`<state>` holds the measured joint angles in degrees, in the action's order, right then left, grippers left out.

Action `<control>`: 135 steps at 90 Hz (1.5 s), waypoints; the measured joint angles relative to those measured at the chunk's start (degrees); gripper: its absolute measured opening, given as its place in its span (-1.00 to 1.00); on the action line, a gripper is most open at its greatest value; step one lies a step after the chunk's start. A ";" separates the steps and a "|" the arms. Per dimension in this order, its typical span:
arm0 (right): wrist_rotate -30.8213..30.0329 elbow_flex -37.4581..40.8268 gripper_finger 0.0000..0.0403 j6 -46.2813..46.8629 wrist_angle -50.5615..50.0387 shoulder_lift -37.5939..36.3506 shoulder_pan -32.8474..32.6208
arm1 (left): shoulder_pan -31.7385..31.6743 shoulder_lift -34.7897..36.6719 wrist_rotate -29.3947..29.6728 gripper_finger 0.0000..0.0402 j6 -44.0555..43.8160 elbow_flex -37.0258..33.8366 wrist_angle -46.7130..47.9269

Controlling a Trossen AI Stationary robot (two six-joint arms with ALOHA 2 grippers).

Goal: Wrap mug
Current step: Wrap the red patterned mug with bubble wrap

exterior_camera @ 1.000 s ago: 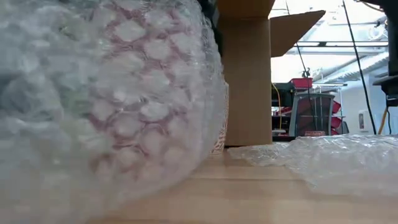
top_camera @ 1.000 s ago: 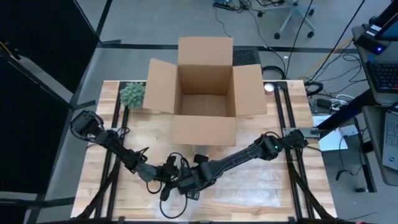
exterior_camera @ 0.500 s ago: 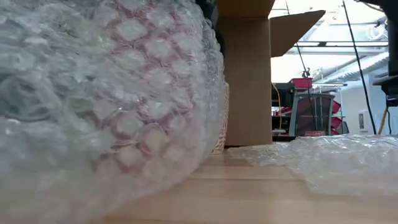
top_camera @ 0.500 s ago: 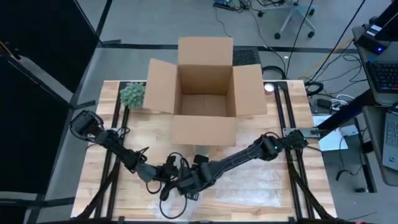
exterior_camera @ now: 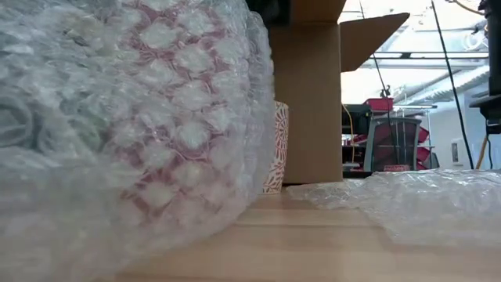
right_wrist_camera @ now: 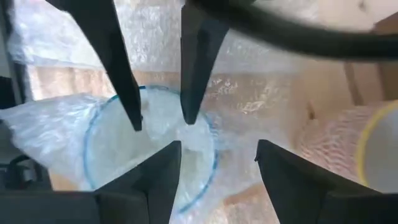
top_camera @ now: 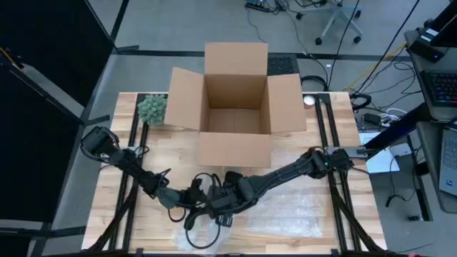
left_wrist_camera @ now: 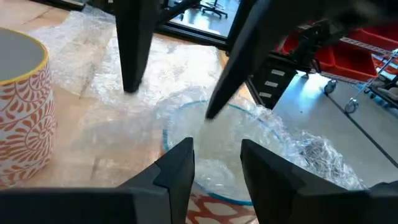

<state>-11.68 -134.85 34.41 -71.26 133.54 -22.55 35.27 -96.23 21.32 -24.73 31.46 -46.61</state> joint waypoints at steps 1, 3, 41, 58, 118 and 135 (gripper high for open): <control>0.00 0.00 -0.02 -0.05 -0.20 -0.13 0.00 | 0.00 0.00 0.00 -0.38 0.00 0.00 0.00; 0.00 0.00 -0.02 -0.22 -0.61 -0.37 0.00 | 0.00 0.00 0.00 -0.38 0.02 0.00 0.00; 2.42 1.27 -0.02 -6.06 0.73 -2.08 -7.26 | 0.00 0.00 -0.02 -0.38 0.00 0.00 0.00; -2.02 1.22 -0.02 -9.11 8.60 -1.35 -9.69 | 0.00 0.01 -0.01 -0.38 0.00 0.00 0.00; 3.84 1.09 -0.03 -10.23 11.06 9.89 -4.87 | 0.00 0.02 -0.04 -0.38 -0.33 0.02 -0.07; 5.08 1.62 -0.03 -9.52 9.86 6.44 -4.84 | 0.00 0.02 -0.04 -0.38 -0.33 -0.05 0.02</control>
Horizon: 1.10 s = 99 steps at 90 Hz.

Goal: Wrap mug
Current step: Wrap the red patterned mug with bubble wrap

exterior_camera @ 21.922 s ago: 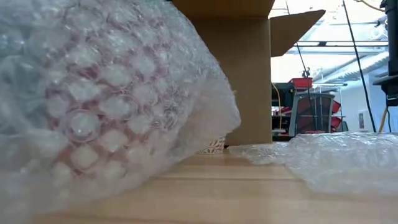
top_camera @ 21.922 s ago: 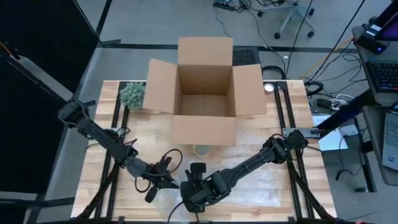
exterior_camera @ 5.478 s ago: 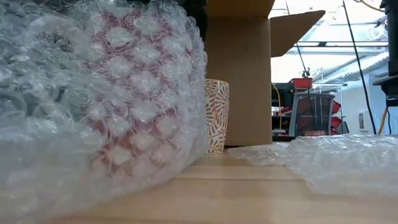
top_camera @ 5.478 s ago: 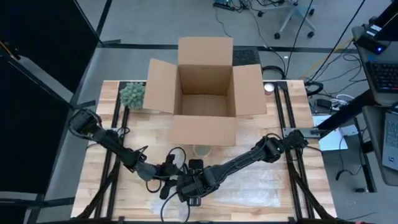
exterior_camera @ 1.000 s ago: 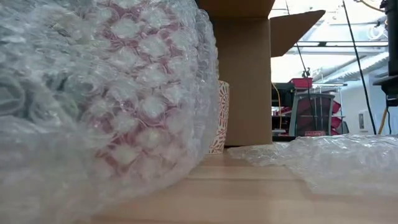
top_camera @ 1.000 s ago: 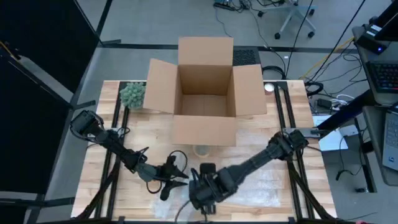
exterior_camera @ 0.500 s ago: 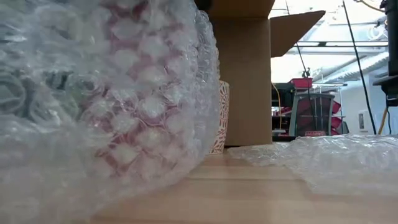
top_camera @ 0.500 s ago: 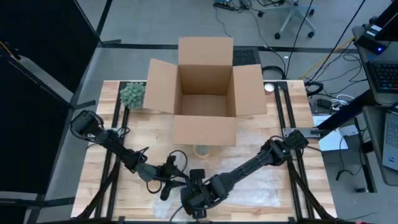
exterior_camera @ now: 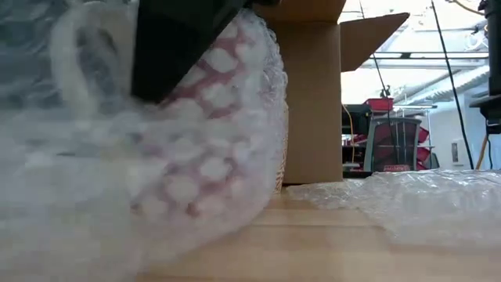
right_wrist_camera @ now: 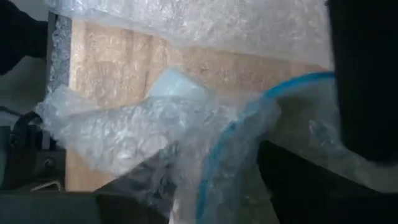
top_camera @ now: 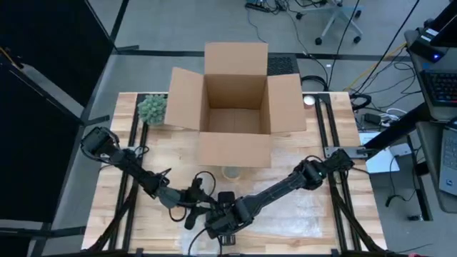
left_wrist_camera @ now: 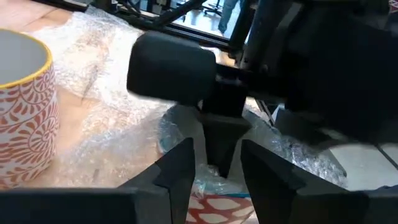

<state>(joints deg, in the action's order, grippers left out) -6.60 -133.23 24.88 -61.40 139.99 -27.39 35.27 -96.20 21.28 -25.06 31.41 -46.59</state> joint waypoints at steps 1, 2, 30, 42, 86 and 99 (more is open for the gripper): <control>0.03 0.00 -0.03 0.00 -0.03 -0.33 -0.03 | 0.00 0.00 0.00 -0.38 0.00 -0.01 0.01; 0.03 -0.01 -0.03 0.00 -0.01 -0.64 -0.04 | 0.00 0.00 0.00 -0.38 0.00 -0.01 0.02; 0.83 -0.22 -0.03 0.17 -0.71 -5.85 -1.04 | 0.00 0.00 0.02 -0.38 0.06 0.03 0.02; -0.79 0.53 -0.03 -0.09 2.01 -3.89 -1.25 | 0.00 0.00 0.02 -0.38 0.04 0.03 0.02; 1.23 -0.16 -0.03 -0.06 -1.47 -0.73 -0.68 | 0.00 -0.02 0.09 -0.38 -0.02 0.03 -0.07; 1.24 -1.39 -0.03 -0.28 -1.66 -3.59 -0.78 | 0.00 -0.02 0.26 -0.38 0.00 0.01 -0.05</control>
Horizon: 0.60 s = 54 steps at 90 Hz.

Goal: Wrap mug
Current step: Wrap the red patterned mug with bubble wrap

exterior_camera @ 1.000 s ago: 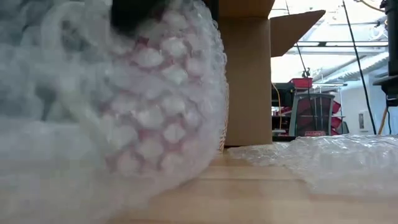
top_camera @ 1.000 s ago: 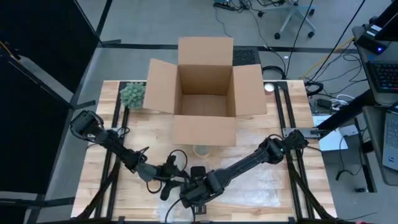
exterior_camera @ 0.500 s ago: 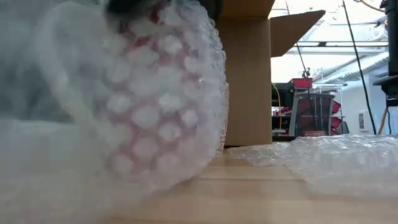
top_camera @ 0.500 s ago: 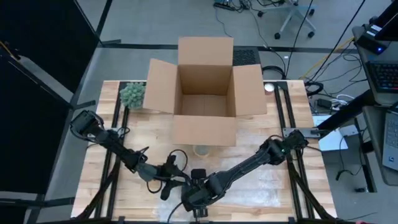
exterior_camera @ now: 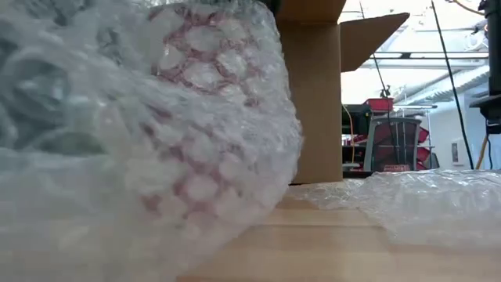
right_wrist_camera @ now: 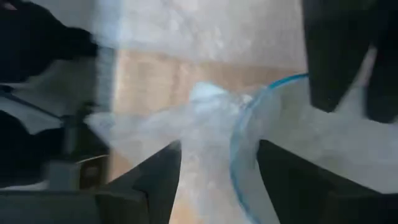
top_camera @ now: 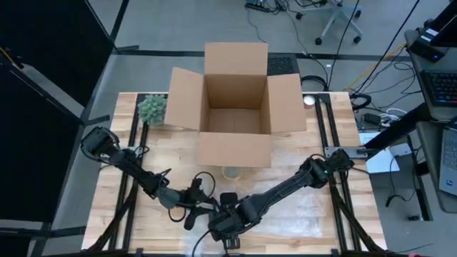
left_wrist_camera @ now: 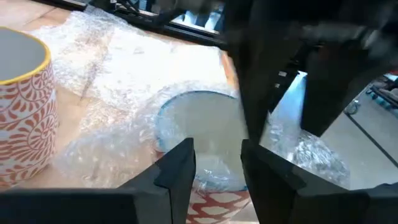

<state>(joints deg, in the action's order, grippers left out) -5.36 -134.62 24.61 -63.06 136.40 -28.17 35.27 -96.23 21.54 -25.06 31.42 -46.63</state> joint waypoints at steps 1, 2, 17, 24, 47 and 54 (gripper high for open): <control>-0.01 0.00 -0.03 0.06 -0.04 -0.21 0.02 | 0.00 0.00 0.00 -0.38 -0.01 0.00 0.00; -0.03 0.01 -0.03 0.16 -0.13 -0.40 0.05 | 0.00 0.00 0.00 -0.38 -0.01 0.00 0.00; -0.16 0.01 -0.03 2.01 -3.82 -3.55 -0.54 | 0.00 0.00 -0.02 -0.38 -0.02 0.00 0.00; -0.18 -0.07 -0.03 2.82 -5.90 -4.37 -1.38 | 0.00 0.00 -0.02 -0.38 -0.01 0.02 0.00; -7.14 0.66 -0.03 -0.54 -3.90 -2.02 -2.91 | 0.00 0.02 -0.04 -0.38 0.00 0.02 0.00; -7.91 0.76 -0.03 -1.98 -2.55 -0.50 -2.57 | 0.00 0.02 -0.04 -0.38 0.00 0.01 -0.01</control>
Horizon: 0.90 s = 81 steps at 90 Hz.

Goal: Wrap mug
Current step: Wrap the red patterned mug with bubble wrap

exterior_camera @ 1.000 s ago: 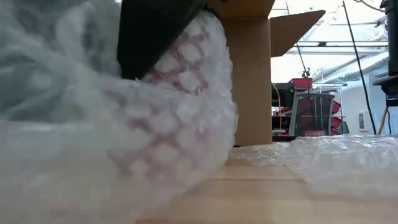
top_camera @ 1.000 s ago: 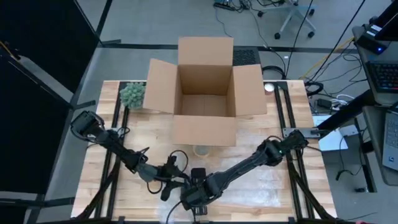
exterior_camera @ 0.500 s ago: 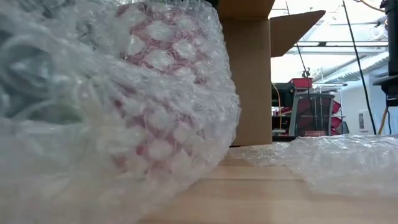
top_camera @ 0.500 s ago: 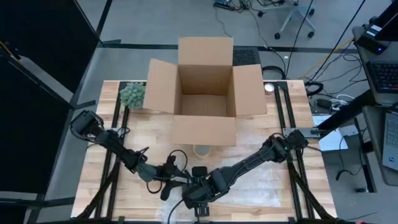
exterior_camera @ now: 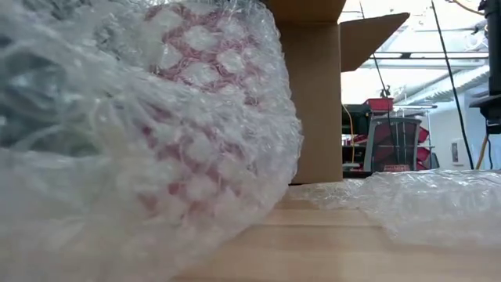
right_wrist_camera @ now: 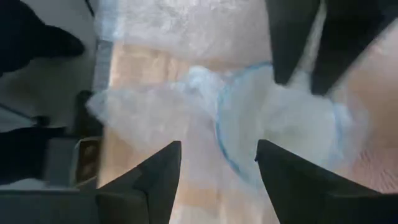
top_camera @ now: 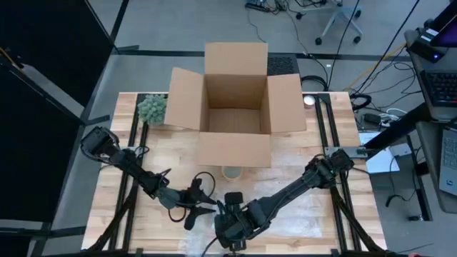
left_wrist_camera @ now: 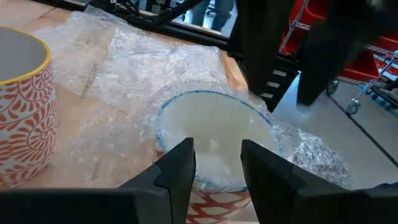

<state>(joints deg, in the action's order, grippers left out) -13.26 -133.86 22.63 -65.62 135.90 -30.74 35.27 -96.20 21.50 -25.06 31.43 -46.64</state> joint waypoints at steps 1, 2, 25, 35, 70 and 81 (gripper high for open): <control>-0.03 0.00 -0.03 -0.16 0.11 0.16 0.07 | 0.00 0.00 0.00 -0.38 0.00 0.01 0.01; -0.06 0.00 -0.03 -0.29 0.24 0.28 0.14 | 0.00 0.00 -0.02 -0.38 0.00 0.01 0.00; -0.21 -0.04 -0.03 -0.83 0.56 1.38 0.09 | 0.44 -0.15 -0.44 -0.38 2.66 -0.12 -3.03; -0.17 -0.32 -0.03 -0.85 0.29 1.24 -0.27 | 0.44 -0.12 -0.46 -0.38 2.74 -0.12 -3.30; 0.08 -0.55 -0.03 -0.76 -1.55 1.10 -0.24 | 0.66 10.19 -0.88 -0.38 4.27 -0.18 -0.27; 0.69 -0.67 -0.03 1.31 -4.27 0.12 -0.35 | 2.29 19.02 -1.96 -0.38 -4.06 -0.03 15.74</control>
<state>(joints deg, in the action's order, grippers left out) -12.58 -134.53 23.94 -69.88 136.02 -31.09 37.56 -77.19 19.53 -29.12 31.40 -30.91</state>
